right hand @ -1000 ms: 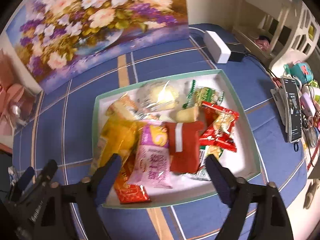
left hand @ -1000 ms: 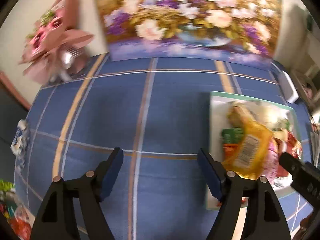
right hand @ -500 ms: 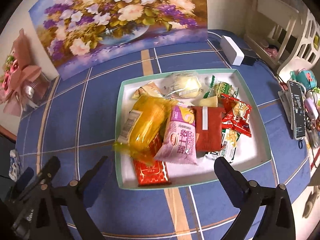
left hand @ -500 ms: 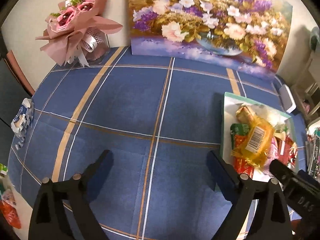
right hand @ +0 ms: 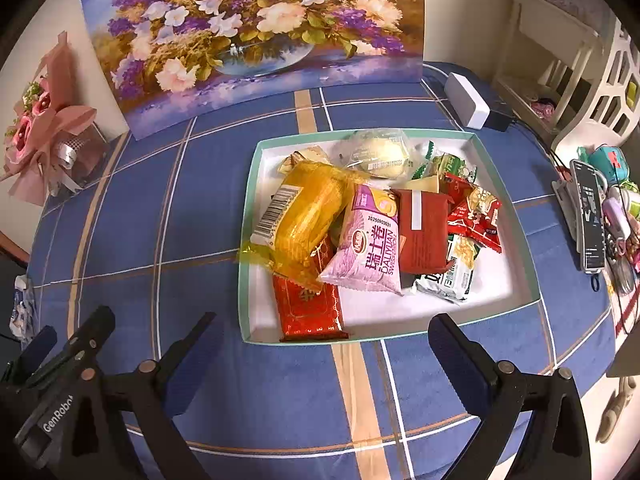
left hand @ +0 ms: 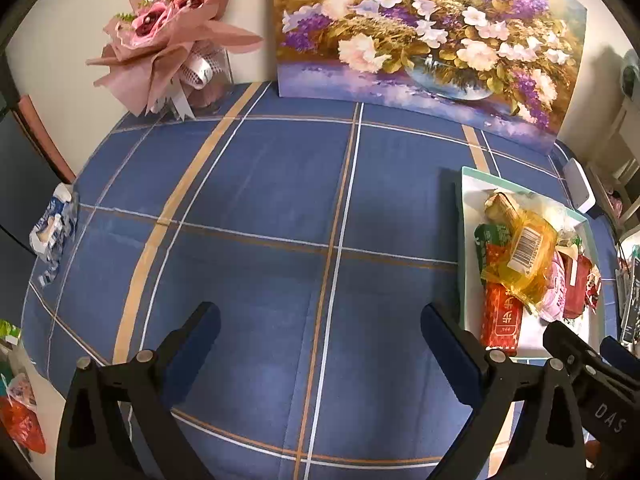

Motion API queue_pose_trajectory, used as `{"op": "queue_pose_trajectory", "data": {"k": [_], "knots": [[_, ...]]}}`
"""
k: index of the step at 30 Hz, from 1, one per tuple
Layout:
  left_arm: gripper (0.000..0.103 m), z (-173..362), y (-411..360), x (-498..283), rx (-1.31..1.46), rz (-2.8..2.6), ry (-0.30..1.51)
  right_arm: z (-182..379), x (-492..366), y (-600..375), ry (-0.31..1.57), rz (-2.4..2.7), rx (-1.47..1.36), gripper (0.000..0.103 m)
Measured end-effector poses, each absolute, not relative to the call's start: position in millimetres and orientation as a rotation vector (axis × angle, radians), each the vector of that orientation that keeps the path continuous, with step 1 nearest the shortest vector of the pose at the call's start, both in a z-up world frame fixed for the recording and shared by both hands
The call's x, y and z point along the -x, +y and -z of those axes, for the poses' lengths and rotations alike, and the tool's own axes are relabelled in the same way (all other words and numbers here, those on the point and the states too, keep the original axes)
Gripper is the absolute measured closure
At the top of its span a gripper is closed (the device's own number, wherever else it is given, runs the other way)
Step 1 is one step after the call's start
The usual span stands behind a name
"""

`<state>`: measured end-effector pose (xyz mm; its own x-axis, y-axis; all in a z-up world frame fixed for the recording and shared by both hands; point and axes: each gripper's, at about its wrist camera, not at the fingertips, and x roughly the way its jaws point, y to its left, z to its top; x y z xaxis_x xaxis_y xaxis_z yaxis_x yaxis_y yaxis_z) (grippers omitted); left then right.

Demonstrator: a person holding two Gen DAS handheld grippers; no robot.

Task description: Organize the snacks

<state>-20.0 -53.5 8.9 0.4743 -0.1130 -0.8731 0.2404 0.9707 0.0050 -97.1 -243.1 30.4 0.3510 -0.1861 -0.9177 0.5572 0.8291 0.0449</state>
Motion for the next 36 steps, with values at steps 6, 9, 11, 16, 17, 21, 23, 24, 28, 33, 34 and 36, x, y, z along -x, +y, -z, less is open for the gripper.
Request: {"op": "queue_pose_trajectory", "data": {"k": [6,9,11,16,17,21,23,24,28,33,34,36], "knots": [[0.003,-9.4,-51.9,19.1,-0.137,0.209,1.051,-29.9,96.0,-242.4,1.116,0.498,-0.377,0.0],[0.003,-7.0,-51.9,16.8,-0.145,0.2,1.064,-29.2,94.4,-242.4,1.118,0.499,-0.374,0.0],[0.003,-5.0,-52.0,15.0,-0.153,0.187,1.074,-29.0,93.3,-242.2,1.118,0.5,-0.371,0.0],[0.003,-2.0,-52.1,12.8,-0.164,0.185,1.09,-28.4,91.2,-243.0,1.118,0.5,-0.369,0.0],[0.003,-1.8,-52.2,12.7,-0.165,0.185,1.091,-28.3,90.6,-243.1,1.119,0.501,-0.368,0.0],[0.003,-0.8,-53.0,12.3,-0.183,0.174,1.097,-26.2,89.9,-245.3,1.126,0.502,-0.37,0.0],[0.003,-0.6,-53.8,12.7,-0.187,0.174,1.099,-25.8,90.0,-246.1,1.126,0.502,-0.373,0.0],[0.003,-0.5,-53.8,12.8,-0.189,0.174,1.099,-25.7,90.1,-246.7,1.126,0.502,-0.374,0.0],[0.003,-0.5,-54.4,12.1,-0.193,0.174,1.102,-25.5,90.2,-248.4,1.126,0.502,-0.377,0.0],[0.003,-0.1,-53.6,11.0,-0.184,0.172,1.111,-25.2,90.5,-250.0,1.125,0.503,-0.382,0.0],[0.003,0.2,-53.2,10.8,-0.182,0.168,1.113,-25.1,90.5,-250.3,1.126,0.503,-0.382,0.0],[0.003,1.1,-52.4,10.1,-0.183,0.167,1.116,-25.1,90.5,-250.7,1.126,0.502,-0.383,0.0]]}}
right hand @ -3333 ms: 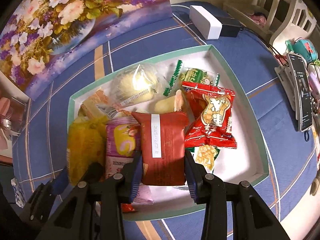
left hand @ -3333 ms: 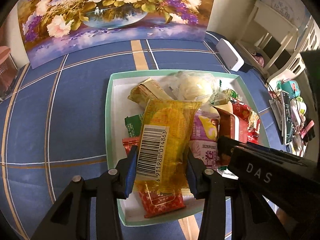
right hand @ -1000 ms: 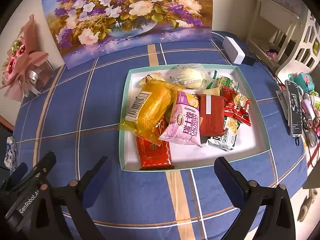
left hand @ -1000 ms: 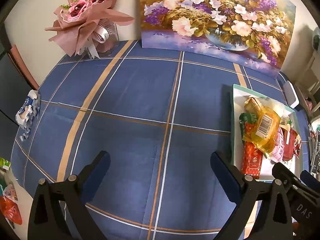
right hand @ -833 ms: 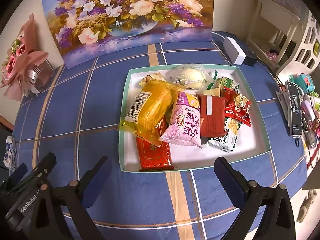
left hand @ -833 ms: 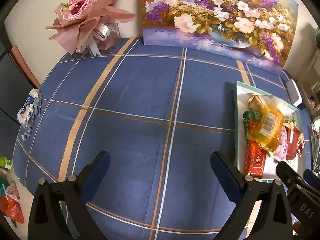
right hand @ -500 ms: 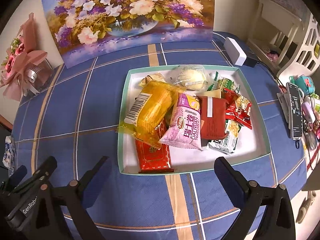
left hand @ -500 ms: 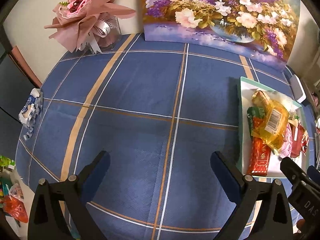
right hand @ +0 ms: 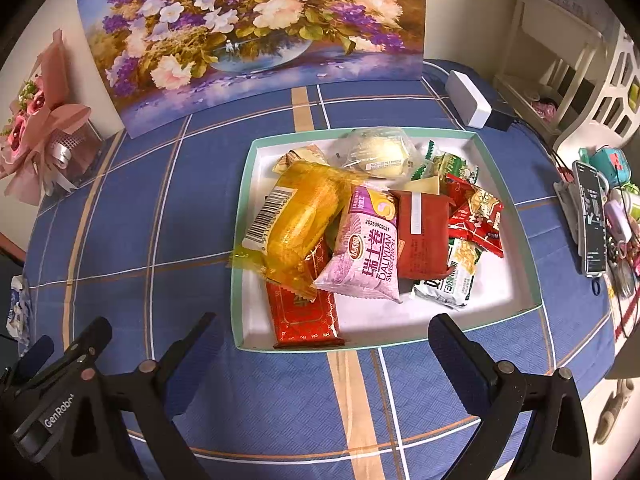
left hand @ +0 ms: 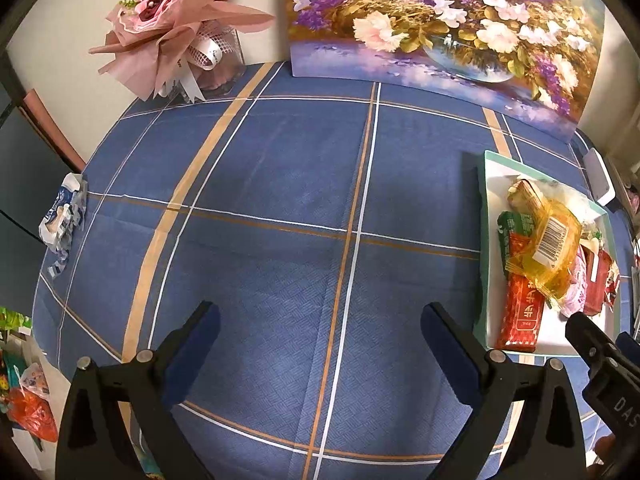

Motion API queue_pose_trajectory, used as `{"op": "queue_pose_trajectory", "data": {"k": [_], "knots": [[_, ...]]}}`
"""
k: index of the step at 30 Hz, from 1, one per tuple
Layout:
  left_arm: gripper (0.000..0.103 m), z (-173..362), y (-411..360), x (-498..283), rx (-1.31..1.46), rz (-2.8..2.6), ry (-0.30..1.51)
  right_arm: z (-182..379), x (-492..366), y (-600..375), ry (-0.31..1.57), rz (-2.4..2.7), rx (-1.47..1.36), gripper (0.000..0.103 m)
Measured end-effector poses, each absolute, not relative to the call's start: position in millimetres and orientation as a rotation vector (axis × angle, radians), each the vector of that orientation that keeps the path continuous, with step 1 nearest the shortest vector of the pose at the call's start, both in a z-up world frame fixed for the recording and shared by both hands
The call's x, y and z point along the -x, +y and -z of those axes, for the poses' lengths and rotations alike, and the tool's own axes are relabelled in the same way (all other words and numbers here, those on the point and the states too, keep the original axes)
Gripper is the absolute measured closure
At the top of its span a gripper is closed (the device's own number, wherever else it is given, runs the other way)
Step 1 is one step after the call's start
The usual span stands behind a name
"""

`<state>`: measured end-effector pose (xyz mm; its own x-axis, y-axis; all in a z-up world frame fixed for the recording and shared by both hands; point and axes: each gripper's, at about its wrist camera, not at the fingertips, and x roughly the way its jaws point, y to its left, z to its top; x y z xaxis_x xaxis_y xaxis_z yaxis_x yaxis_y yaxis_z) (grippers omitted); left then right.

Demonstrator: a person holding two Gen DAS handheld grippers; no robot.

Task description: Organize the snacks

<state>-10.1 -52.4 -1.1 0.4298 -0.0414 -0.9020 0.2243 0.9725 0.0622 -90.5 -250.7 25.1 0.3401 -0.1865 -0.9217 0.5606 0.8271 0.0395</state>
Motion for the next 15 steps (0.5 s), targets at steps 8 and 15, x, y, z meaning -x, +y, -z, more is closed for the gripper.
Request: {"op": "queue_pose_trajectory", "data": {"k": [8,15], "knots": [[0.003,1.7,-51.9,9.4,-0.194,0.167,1.116,-24.6,90.5,-251.1,1.125,0.502,-0.383,0.0],[0.003,0.4,-51.5,9.8,-0.189,0.165,1.112,-25.0,89.7,-250.4,1.125,0.499,-0.379,0.0]]}}
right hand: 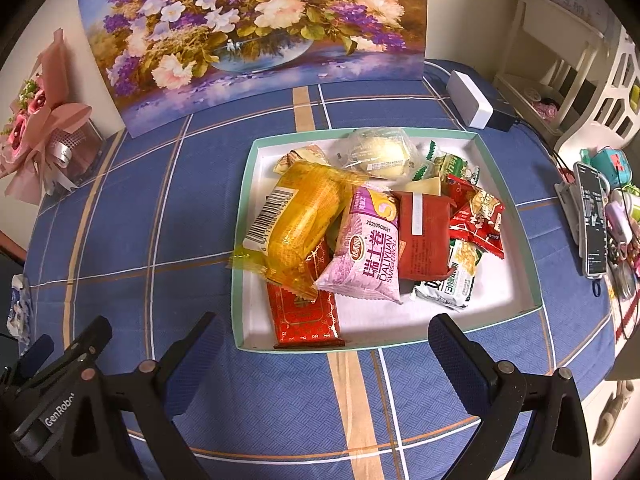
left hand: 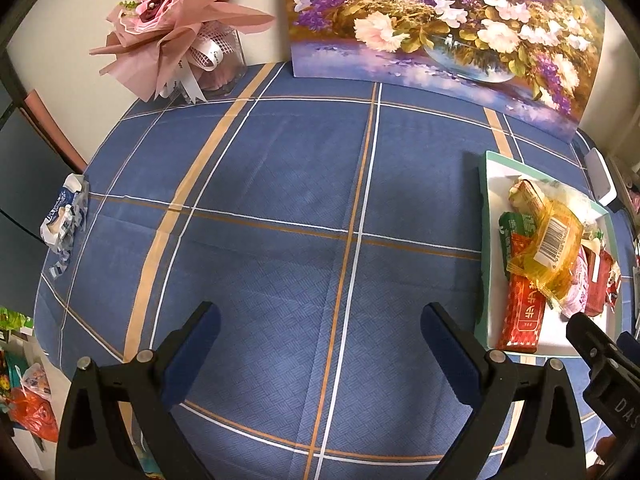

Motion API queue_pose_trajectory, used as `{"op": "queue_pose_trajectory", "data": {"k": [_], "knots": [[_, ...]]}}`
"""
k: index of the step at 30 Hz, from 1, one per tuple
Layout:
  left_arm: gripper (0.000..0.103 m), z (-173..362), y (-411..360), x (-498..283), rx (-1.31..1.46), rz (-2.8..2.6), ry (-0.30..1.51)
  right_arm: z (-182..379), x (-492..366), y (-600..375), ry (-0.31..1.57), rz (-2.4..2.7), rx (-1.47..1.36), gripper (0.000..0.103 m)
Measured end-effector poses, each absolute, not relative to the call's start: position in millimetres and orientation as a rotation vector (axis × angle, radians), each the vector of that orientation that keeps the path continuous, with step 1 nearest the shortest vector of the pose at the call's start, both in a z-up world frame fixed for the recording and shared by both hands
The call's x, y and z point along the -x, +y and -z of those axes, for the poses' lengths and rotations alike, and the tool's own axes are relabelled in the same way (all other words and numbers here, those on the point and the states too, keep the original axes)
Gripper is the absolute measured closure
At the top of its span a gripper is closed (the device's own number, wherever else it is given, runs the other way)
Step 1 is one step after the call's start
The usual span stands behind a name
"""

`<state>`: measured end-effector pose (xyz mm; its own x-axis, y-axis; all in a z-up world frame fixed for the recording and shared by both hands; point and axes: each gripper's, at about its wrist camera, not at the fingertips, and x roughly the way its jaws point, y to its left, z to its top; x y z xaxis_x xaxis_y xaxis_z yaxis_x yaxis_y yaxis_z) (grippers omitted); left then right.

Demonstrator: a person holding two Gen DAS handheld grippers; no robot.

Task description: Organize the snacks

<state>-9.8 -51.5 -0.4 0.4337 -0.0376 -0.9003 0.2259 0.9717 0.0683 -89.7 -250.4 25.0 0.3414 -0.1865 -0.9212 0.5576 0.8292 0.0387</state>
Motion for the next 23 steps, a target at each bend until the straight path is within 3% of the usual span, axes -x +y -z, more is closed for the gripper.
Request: {"op": "queue_pose_trajectory", "data": {"k": [23], "knots": [[0.003,-4.5,-51.6,10.3,-0.178,0.179,1.09,-22.8,87.8,-249.8,1.138,0.487,-0.372,0.0]]}}
